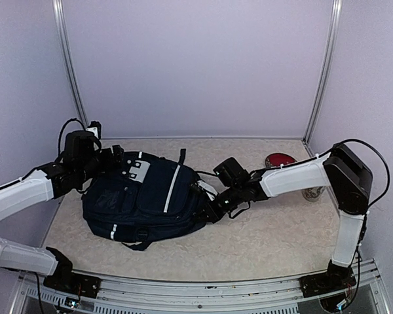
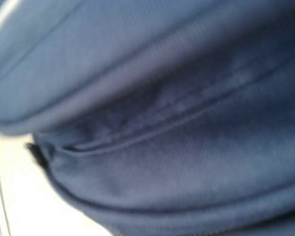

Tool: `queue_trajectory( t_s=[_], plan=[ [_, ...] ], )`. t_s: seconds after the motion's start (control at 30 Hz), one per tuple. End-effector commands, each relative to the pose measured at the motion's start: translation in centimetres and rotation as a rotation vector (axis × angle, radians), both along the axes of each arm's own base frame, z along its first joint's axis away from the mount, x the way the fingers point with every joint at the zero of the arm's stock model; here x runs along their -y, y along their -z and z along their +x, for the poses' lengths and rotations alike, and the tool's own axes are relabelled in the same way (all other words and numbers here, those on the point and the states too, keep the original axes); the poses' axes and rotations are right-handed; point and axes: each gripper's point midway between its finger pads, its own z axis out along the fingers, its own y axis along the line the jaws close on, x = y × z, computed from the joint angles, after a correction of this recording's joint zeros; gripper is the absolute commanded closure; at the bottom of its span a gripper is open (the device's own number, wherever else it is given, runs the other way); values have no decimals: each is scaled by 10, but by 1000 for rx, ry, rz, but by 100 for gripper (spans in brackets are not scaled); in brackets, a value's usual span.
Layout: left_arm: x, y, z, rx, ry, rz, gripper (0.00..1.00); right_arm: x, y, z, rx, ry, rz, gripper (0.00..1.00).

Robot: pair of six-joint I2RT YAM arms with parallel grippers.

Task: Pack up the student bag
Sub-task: Move the student bag to the center of the board, then hold the student bag at the center of the board.

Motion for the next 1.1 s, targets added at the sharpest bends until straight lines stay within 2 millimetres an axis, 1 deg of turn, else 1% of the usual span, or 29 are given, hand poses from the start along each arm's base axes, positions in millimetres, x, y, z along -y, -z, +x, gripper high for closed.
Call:
queue_trajectory(
  t_s=[0.0,0.07,0.1,0.13,0.17,0.2,0.23,0.27,0.3,0.33,0.37,0.43,0.47,0.5,0.57,0.6,0.63,0.67,0.73,0.8,0.87,0.93,1.0,1.07],
  plan=[
    [-8,-24,15,22,9,-155,1,24,-19,5,55,31,18,100],
    [-25,-32,21,43,-27,-197,1,32,-18,5,64,43,-1,100],
    [-31,-36,23,46,-31,-218,1,36,-17,7,69,50,-9,100],
    [-30,-43,24,62,-16,-228,1,38,-18,8,72,57,-11,100],
    [-17,-54,21,95,53,-225,2,39,-20,9,71,59,-8,100],
    [4,-66,14,141,149,-192,4,39,-23,9,74,57,3,100],
    [32,-74,1,188,249,-136,5,37,-28,10,77,53,19,100],
    [60,-78,-13,226,336,-67,5,34,-33,10,79,45,34,100],
    [94,-76,-30,246,445,5,5,32,-35,11,78,39,44,100],
    [123,-68,-46,245,549,74,5,30,-38,11,78,35,54,100],
    [152,-55,-65,231,666,135,5,28,-39,12,77,31,59,100],
    [200,-21,-104,199,893,257,4,25,-40,14,77,28,62,100],
    [219,-5,-123,181,981,307,4,24,-40,14,74,26,61,100],
    [234,13,-138,169,1040,369,4,24,-40,14,72,24,60,100],
    [252,42,-156,162,1089,512,6,23,-42,14,69,23,63,100],
    [257,56,-160,164,1092,590,9,23,-44,14,70,25,69,100],
    [261,64,-163,174,1078,661,15,22,-46,14,69,25,76,100],
    [264,73,-163,168,1079,710,23,22,-48,14,69,27,83,100],
    [270,86,-163,153,1089,747,40,22,-48,13,65,30,86,100],
    [271,97,-166,142,1113,765,44,23,-47,13,63,38,81,100],
    [266,108,-165,124,1100,801,46,24,-46,13,62,41,80,100],
    [254,115,-160,108,1044,846,52,25,-48,14,64,44,83,100],
    [241,117,-153,98,976,882,62,24,-49,14,68,44,89,100],
    [229,120,-150,88,934,904,65,21,-51,15,68,41,97,100]
  ],
)
